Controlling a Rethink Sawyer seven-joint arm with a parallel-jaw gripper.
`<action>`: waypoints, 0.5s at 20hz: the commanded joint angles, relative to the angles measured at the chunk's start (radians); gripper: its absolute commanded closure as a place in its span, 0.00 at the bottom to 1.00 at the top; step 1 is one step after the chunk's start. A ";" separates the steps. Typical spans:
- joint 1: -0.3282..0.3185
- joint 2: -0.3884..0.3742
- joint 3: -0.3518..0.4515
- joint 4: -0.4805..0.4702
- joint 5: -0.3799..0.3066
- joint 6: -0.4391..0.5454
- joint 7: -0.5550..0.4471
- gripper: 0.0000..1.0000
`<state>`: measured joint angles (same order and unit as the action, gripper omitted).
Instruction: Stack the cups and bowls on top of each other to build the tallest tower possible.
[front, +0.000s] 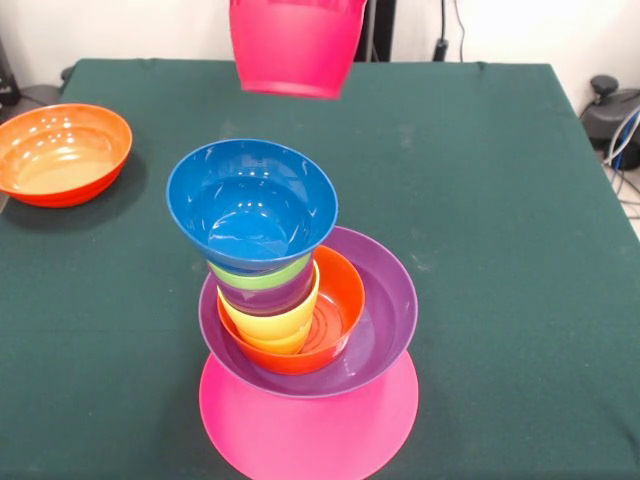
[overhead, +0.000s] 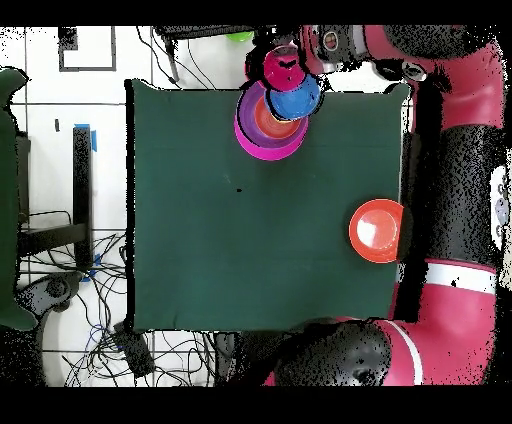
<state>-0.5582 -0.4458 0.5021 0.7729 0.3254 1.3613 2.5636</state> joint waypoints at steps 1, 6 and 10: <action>0.047 0.084 -0.035 -0.139 -0.012 0.156 0.315 1.00; 0.059 0.114 -0.008 -0.248 -0.008 0.262 0.414 1.00; 0.066 0.131 0.030 -0.305 -0.016 0.327 0.464 1.00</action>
<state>-0.5321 -0.3510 0.5018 0.5828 0.3258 1.5186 2.6955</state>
